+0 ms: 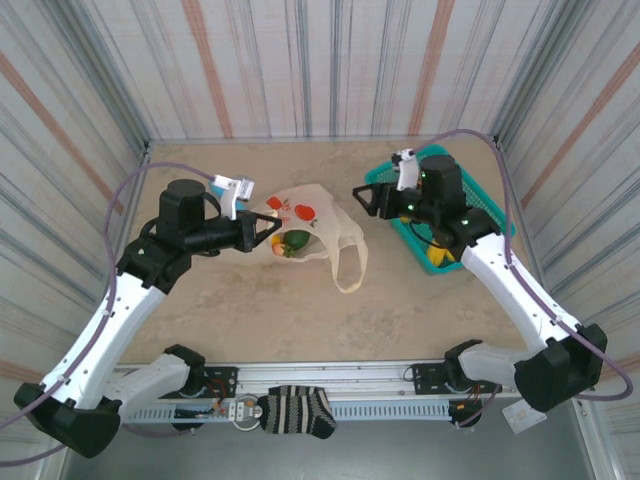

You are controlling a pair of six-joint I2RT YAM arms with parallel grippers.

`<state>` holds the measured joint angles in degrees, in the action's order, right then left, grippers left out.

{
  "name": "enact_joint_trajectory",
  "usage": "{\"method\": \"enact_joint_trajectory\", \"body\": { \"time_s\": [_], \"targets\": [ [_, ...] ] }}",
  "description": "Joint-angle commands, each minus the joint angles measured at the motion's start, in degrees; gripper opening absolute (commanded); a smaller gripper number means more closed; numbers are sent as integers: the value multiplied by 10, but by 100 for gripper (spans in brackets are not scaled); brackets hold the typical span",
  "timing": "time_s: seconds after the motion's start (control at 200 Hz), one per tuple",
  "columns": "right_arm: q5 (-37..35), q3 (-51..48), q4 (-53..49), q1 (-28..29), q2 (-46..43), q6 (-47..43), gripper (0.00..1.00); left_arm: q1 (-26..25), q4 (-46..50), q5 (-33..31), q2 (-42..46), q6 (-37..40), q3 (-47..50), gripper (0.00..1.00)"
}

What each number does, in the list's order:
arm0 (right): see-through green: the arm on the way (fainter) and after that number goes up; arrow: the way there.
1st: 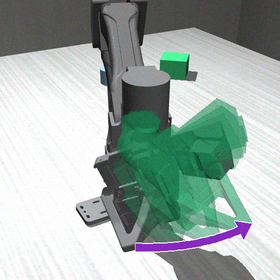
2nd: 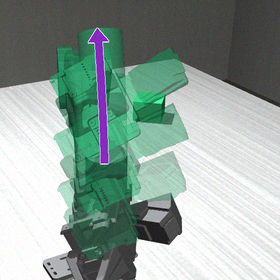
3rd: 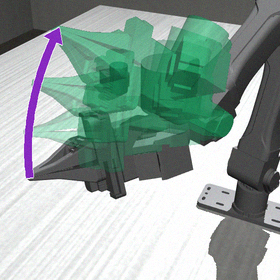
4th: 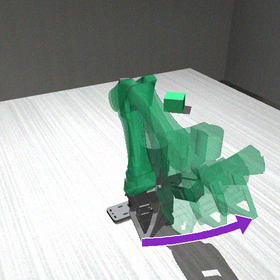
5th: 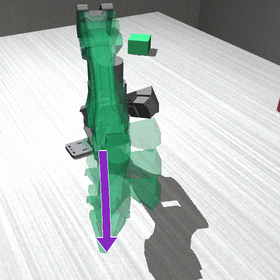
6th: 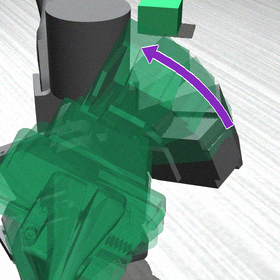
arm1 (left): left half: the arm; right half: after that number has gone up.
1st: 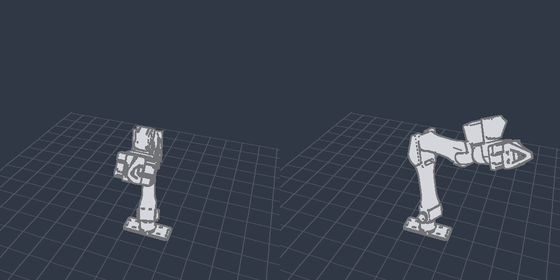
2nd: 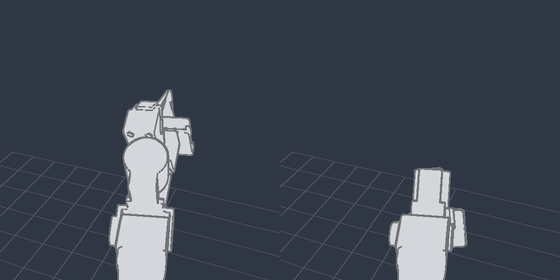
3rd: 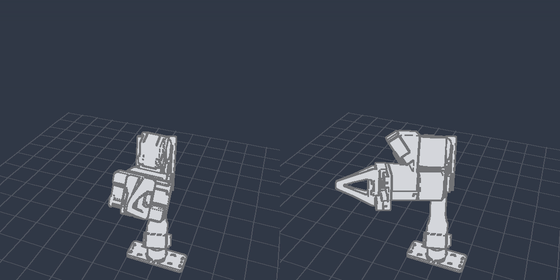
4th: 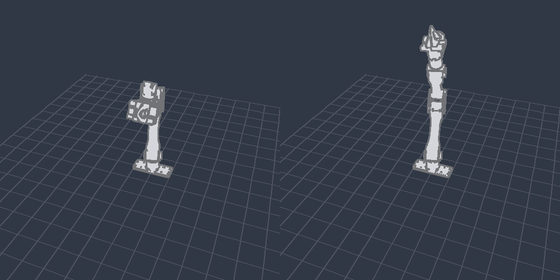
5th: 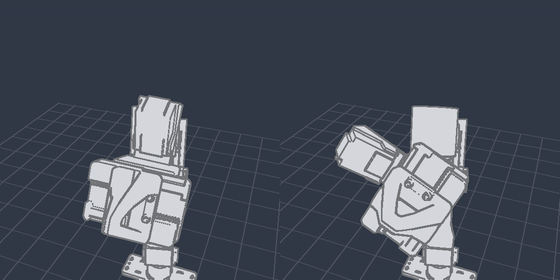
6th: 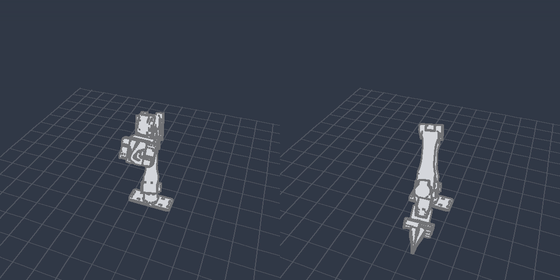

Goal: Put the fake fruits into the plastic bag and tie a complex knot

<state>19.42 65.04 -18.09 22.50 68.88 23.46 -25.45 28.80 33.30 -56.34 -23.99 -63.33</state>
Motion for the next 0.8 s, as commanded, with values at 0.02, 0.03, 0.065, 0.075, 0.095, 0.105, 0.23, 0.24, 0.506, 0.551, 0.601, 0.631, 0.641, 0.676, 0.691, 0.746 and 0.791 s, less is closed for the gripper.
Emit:
{"method": "enact_joint_trajectory", "body": {
  "time_s": [0.02,0.03,0.065,0.075,0.095,0.105,0.23,0.24,0.506,0.551,0.601,0.631,0.641,0.676,0.691,0.746,0.791],
  "targets": [
    [-107,15,-109,-44,10,7,70,3,-12,13,-4,14,-4,0],
    [-116,16,-115,-47,12,8,70,3,-12,12,-4,14,-5,0],
    [-138,17,-129,-56,19,12,71,3,-12,13,-5,13,-5,0],
    [-145,18,-132,-59,22,14,71,3,-12,14,-5,13,-6,0],
    [-158,18,-140,-64,27,20,72,2,-12,13,-5,13,-6,0],
    [-165,19,-144,-67,29,24,73,2,-12,13,-5,13,-7,0],
    [-186,28,-187,-109,62,80,75,-2,-14,10,-5,16,-7,0],
    [-185,29,-191,-112,65,82,74,-3,-14,9,-6,17,-8,0],
    [-135,103,-219,-138,174,-20,71,-17,-12,-11,-6,34,-4,0],
    [-140,121,-222,-140,201,-30,70,-22,-10,-15,-6,38,-6,0],
    [-142,146,-223,-141,236,-46,68,-27,-5,-22,-6,47,-7,0],
    [-139,158,-225,-141,253,-53,67,-32,-1,-29,-4,52,-8,0],
    [-138,164,-226,-140,261,-57,67,-34,1,-32,-4,55,-8,0],
    [-137,186,-233,-141,287,-67,66,-40,5,-41,-2,62,-8,0],
    [-136,196,-239,-140,298,-71,66,-43,7,-44,-1,65,-9,0],
    [-115,229,-247,-140,338,-93,65,-50,12,-56,2,73,-9,0],
    [-96,247,-244,-140,365,-114,65,-53,13,-61,4,77,-8,0]
  ]
}}
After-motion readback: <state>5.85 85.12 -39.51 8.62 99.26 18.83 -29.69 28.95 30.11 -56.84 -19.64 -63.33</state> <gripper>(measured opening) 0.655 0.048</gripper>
